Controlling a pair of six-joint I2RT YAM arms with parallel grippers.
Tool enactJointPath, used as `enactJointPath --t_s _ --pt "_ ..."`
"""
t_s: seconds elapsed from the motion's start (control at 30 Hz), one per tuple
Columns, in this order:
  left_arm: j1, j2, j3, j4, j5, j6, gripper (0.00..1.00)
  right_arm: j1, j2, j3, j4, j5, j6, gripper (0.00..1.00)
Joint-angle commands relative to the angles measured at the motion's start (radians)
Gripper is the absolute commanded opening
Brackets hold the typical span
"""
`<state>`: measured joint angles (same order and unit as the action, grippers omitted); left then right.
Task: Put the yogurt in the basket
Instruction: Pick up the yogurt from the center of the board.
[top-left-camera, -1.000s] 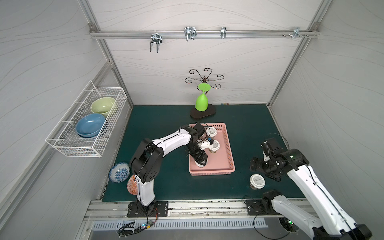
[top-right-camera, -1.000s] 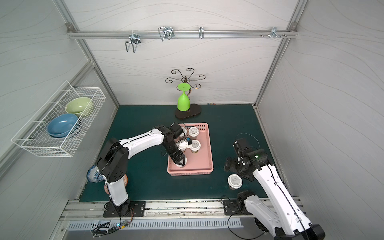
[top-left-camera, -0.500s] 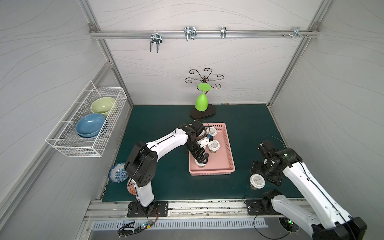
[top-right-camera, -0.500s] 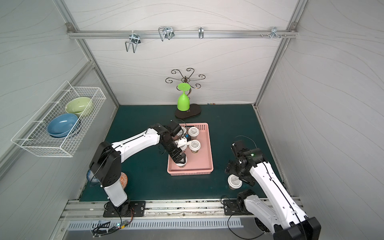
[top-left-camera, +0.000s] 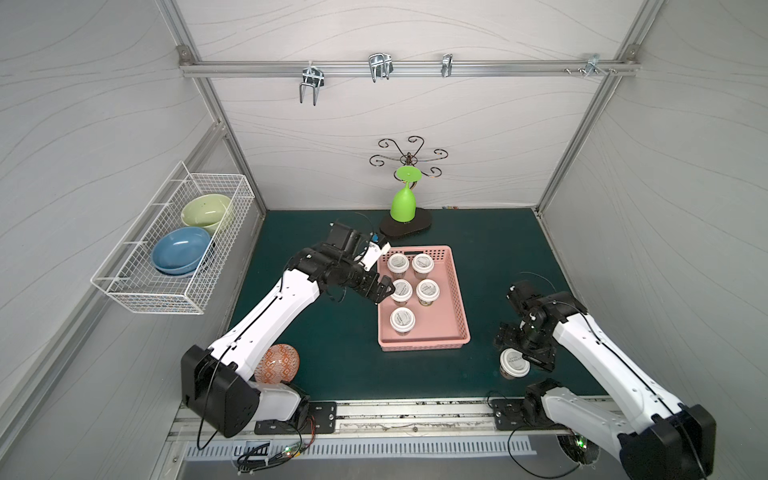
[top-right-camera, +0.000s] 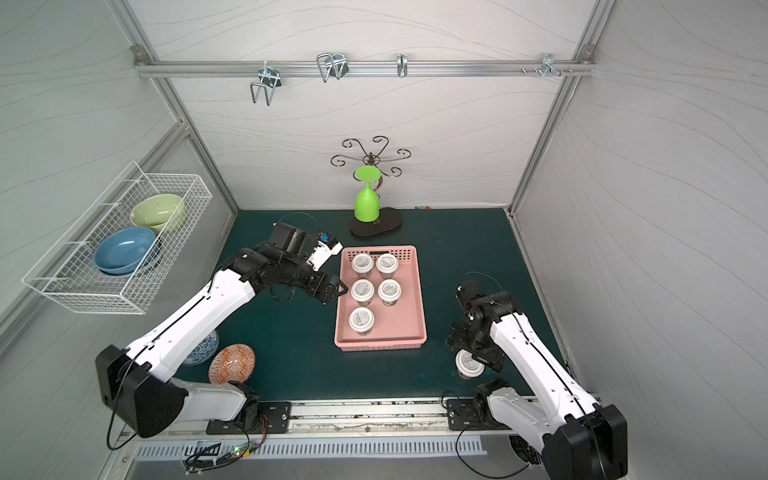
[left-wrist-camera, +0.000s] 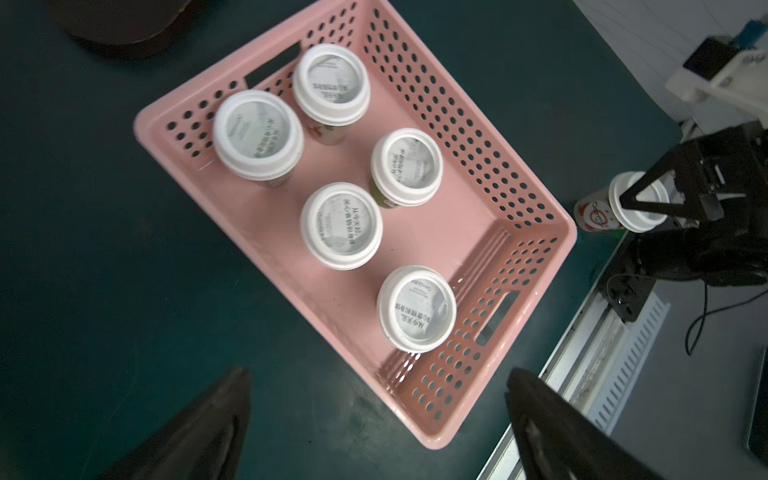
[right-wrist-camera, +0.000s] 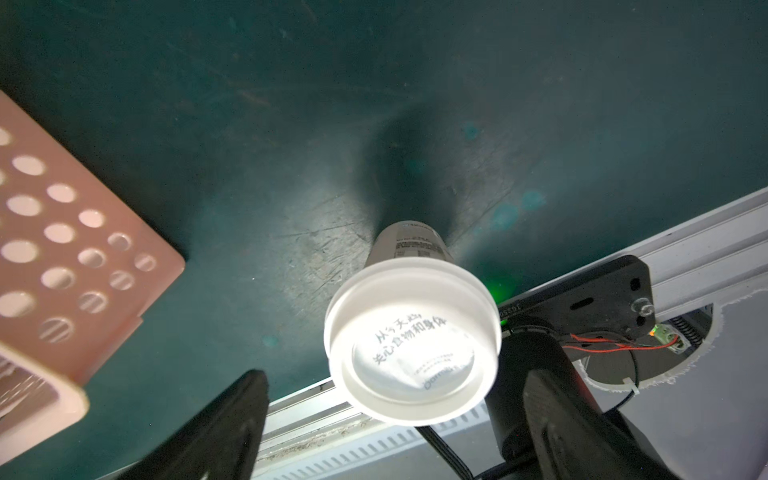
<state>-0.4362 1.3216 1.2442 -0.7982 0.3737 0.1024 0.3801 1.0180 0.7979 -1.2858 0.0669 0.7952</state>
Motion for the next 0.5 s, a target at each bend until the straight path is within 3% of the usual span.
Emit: enactJointPath --t_s 0.0,0.2,0.3,0.47 --pt "0.069 -0.049 -0.048 0.098 0.002 -0.085 0.99 0.007 0.030 -0.014 0.026 -0.025 0.013 0.99" --pt "0.216 -0.115 -0.120 0.168 0.055 -0.168 0.99 0.022 0.066 -0.003 0.019 -0.013 0.009 0.99" --pt "0.253 -0.127 -0.133 0.183 0.067 -0.180 0.99 0.032 0.085 0.035 -0.026 0.063 0.034 0.99" --pt "0.287 -0.141 -0.153 0.213 0.055 -0.204 0.99 0.044 0.119 0.028 -0.012 0.079 0.014 0.99"
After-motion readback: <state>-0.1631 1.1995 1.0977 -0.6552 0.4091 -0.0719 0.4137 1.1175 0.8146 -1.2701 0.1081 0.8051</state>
